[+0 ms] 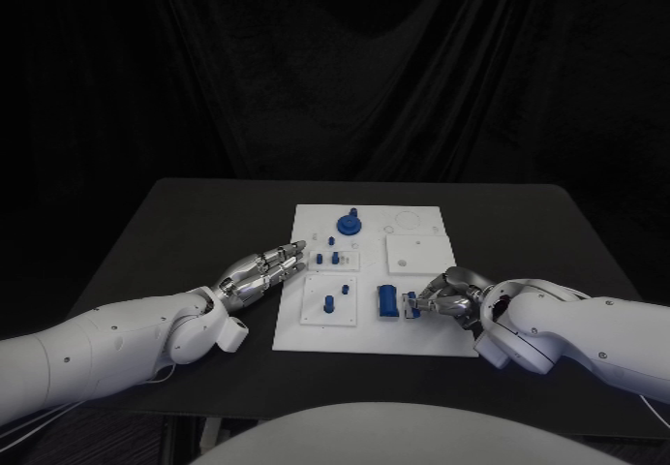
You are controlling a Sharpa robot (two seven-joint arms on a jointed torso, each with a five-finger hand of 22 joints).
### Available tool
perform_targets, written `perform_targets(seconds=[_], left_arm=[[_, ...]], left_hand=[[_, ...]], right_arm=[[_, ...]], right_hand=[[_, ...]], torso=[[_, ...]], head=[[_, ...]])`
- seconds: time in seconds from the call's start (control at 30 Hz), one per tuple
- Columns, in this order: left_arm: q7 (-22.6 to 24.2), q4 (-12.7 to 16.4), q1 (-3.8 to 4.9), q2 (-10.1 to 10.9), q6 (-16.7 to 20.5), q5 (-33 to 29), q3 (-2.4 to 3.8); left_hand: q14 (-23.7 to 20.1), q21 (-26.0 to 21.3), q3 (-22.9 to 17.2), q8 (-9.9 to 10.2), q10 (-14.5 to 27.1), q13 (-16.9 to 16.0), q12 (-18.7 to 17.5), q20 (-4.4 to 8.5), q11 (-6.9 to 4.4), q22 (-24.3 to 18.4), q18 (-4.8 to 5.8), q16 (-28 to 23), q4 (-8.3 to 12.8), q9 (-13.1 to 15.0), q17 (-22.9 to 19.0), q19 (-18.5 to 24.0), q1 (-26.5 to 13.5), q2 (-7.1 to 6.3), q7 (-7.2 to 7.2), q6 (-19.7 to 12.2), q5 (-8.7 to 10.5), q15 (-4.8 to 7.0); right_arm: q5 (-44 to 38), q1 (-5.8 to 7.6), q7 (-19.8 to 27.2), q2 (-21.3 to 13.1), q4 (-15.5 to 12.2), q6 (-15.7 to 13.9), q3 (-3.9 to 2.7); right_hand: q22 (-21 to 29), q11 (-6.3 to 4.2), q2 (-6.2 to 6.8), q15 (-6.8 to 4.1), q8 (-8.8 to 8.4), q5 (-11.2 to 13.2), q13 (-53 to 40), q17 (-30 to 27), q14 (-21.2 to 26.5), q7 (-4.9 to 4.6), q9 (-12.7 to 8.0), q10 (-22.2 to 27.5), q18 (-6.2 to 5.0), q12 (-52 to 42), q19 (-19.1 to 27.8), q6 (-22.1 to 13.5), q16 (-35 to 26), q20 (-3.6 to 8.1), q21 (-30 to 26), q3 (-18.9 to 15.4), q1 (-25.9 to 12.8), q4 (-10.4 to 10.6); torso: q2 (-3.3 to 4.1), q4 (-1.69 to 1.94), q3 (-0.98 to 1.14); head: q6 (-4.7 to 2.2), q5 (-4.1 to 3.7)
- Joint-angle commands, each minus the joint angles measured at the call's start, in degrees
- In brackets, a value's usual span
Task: Assemble the parts on the task board
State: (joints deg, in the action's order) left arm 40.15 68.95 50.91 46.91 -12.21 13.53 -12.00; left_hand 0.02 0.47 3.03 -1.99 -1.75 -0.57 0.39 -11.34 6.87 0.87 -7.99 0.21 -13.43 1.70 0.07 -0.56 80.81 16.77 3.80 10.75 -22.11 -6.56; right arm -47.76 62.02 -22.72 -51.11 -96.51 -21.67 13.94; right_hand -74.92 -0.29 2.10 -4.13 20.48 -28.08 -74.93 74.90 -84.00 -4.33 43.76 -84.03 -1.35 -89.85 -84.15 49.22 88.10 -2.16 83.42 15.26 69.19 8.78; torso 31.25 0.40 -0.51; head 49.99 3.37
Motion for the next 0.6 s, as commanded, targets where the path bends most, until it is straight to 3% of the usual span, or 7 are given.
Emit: perform_targets(seconds=[0.03, 0.07, 0.27, 0.3, 0.53, 0.6], left_arm=[[6.60, -0.03, -0.27, -0.21, -0.70, -0.13, -0.10], [6.60, -0.05, -0.28, -0.23, -0.71, -0.13, -0.10], [6.55, -0.11, -0.30, -0.30, -0.78, -0.13, -0.10], [6.54, -0.12, -0.31, -0.31, -0.79, -0.13, -0.10], [6.52, -0.12, -0.35, -0.29, -0.82, -0.13, -0.10], [6.54, -0.11, -0.36, -0.28, -0.83, -0.13, -0.10]], left_hand=[[-0.02, -0.09, -0.45, -0.35, -0.20, -0.07, 0.22, -0.51, 0.13, -0.08, -0.92, -0.21, 0.08, 0.06, -0.07, 0.06, 0.63, -0.14, -0.04, 0.06, -0.29, -0.48], [-0.02, -0.09, -0.45, -0.35, -0.20, -0.07, 0.22, -0.51, 0.13, -0.08, -0.92, -0.21, 0.08, 0.06, -0.07, 0.06, 0.63, -0.14, -0.04, 0.06, -0.29, -0.48], [-0.02, -0.09, -0.54, -0.35, -0.20, -0.07, 0.22, -0.52, 0.10, -0.09, -0.91, -0.21, 0.15, 0.05, -0.07, 0.06, 0.66, -0.14, -0.03, 0.02, -0.34, -0.50], [-0.02, -0.09, -0.54, -0.35, -0.20, -0.07, 0.22, -0.52, 0.10, -0.09, -0.91, -0.21, 0.15, 0.05, -0.07, 0.06, 0.66, -0.14, -0.03, 0.02, -0.34, -0.50], [-0.02, -0.10, -0.61, -0.35, -0.20, -0.07, 0.21, -0.53, 0.08, -0.09, -0.90, -0.21, 0.21, 0.06, -0.07, 0.06, 0.69, -0.14, -0.01, 0.05, -0.37, -0.51], [-0.02, -0.10, -0.61, -0.35, -0.20, -0.07, 0.21, -0.53, 0.08, -0.09, -0.90, -0.21, 0.21, 0.06, -0.07, 0.06, 0.69, -0.14, -0.01, 0.05, -0.37, -0.51]], right_arm=[[0.14, -0.01, -0.84, 0.15, 0.04, 1.19, -0.01], [0.14, -0.01, -0.93, 0.18, 0.05, 1.29, -0.01], [0.14, -0.02, -1.29, 0.33, 0.16, 1.45, -0.02], [0.14, -0.02, -1.35, 0.35, 0.19, 1.46, -0.02], [0.14, -0.02, -1.66, 0.26, 0.15, 1.40, -0.02], [0.14, -0.02, -1.52, 0.13, 0.06, 0.98, -0.02]], right_hand=[[-12.62, 0.38, 0.04, 0.49, 0.19, 1.34, -15.07, 10.50, -5.03, -0.03, -0.14, -5.97, -0.50, -0.15, -2.59, -0.37, -0.27, -0.46, -0.34, -0.07, -0.89, 0.61], [-12.47, 0.50, 0.16, 0.59, 0.05, 3.34, -15.07, 10.25, -4.98, -0.16, -0.29, -5.97, -0.60, -0.15, -2.40, -0.65, -0.39, -0.52, -0.75, -0.50, -1.61, 1.08], [-12.36, 0.67, 0.24, 0.74, 0.03, 6.66, -15.07, 10.01, -4.91, -0.34, -0.54, -5.97, -0.69, -0.15, -2.22, -0.91, -0.51, -0.67, -1.11, -1.28, -2.68, 1.77], [-12.33, 0.78, 0.34, 0.83, 0.07, 8.95, -15.07, 9.91, -4.89, -0.44, -0.63, -5.97, -0.70, -0.15, -2.18, -0.93, -0.56, -0.75, -1.19, -1.93, -3.61, 2.40], [-12.22, 0.95, 0.54, 0.99, 0.19, 14.71, -15.07, 9.64, -4.82, -0.62, -0.92, -5.97, -0.80, -0.15, -2.03, -1.16, -0.69, -0.93, -1.57, -3.82, -5.60, 3.67], [-12.19, 0.97, 0.54, 1.03, 0.34, 17.62, -15.07, 9.60, -4.81, -0.62, -1.03, -5.97, -0.82, -0.15, -1.99, -1.22, -0.71, -0.99, -1.67, -4.90, -6.61, 4.36]], torso=[[-0.03, 0.05, -0.01], [-0.03, 0.07, 0.00], [-0.05, 0.01, 0.00], [-0.05, -0.01, -0.01], [-0.02, -0.01, -0.04], [-0.02, 0.00, -0.02]], head=[[0.01, -0.02], [0.01, -0.01], [0.01, 0.10], [0.01, 0.13], [0.01, 0.26], [0.01, 0.24]])
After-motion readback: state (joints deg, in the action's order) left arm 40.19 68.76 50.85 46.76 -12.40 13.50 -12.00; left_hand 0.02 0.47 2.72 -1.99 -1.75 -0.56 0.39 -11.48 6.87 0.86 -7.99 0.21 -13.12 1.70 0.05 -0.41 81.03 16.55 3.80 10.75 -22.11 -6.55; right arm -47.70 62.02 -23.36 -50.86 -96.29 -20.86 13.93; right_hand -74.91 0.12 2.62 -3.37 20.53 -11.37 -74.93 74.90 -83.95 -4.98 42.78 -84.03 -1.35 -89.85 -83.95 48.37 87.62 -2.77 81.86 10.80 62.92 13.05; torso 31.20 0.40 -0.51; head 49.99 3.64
